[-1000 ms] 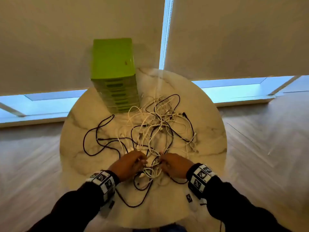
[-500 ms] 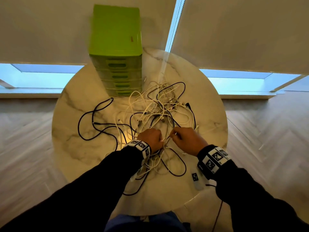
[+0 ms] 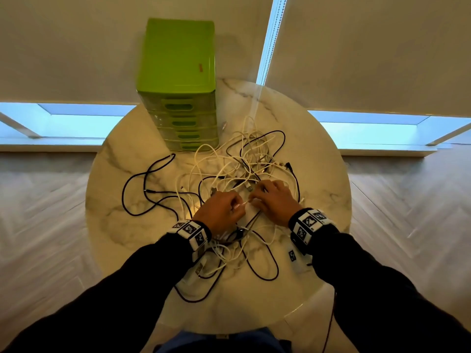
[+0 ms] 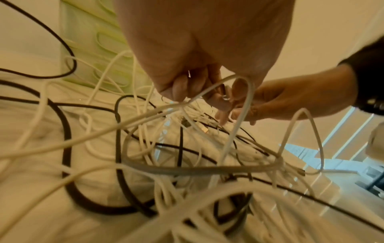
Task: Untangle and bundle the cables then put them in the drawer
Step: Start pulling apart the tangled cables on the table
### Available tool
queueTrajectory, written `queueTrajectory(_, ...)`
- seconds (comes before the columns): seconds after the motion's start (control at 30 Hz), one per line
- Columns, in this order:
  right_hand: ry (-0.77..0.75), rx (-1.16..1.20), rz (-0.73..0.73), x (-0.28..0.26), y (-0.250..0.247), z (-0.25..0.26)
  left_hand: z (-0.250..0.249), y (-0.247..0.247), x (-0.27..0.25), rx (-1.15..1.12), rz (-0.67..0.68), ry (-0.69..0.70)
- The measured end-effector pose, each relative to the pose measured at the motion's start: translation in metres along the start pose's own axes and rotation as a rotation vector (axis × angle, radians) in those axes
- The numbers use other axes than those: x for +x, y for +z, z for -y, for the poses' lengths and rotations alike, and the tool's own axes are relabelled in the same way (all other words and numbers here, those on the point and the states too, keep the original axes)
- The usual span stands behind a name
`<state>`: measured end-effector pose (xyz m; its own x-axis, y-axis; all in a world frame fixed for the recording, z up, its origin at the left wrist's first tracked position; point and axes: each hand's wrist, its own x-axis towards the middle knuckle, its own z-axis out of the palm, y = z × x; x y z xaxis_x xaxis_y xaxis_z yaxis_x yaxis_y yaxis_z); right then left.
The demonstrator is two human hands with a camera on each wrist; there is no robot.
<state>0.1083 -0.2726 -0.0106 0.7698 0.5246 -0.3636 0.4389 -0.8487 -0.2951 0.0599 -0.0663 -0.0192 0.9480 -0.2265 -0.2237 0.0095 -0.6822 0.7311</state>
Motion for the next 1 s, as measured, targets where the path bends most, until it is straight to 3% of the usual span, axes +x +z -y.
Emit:
queueTrajectory(0.07, -0.024, -0.002, -0.040, 0.003, -0.008, -0.012, -0.004, -0.007, -0.001, -0.043, -0.030, 0.025)
queueTrajectory(0.2, 0.056, 0.136, -0.169, 0.006, -0.037, -0.026, -0.003, -0.009, -0.003, 0.027, 0.085, -0.118)
queueTrajectory(0.27, -0.003, 0.155, -0.229, 0.004, -0.048, -0.023, -0.009, -0.006, -0.006, -0.012, 0.078, -0.092)
queueTrajectory(0.4, -0.199, 0.256, -0.245, 0.001, -0.040, 0.001, -0.030, 0.001, -0.007, -0.330, -0.116, 0.074)
queueTrajectory(0.47, -0.193, 0.312, -0.239, -0.002, -0.033, 0.012, -0.036, -0.001, -0.002, -0.433, -0.192, 0.062)
queueTrajectory(0.63, -0.184, 0.509, -0.189, -0.008, -0.015, 0.031, -0.039, -0.015, -0.002, -0.434, -0.282, 0.060)
queueTrajectory(0.73, -0.176, 0.626, -0.124, -0.010, -0.002, 0.031, -0.039, -0.026, -0.003, -0.615, -0.385, 0.004)
queueTrajectory(0.87, -0.163, 0.506, -0.045, -0.013, 0.011, 0.010, -0.042, -0.059, -0.006, -0.882, -0.562, -0.028)
queueTrajectory(1.0, -0.018, 0.154, 0.034, -0.008, -0.006, -0.013, -0.044, -0.082, -0.011, -0.848, -0.728, -0.067)
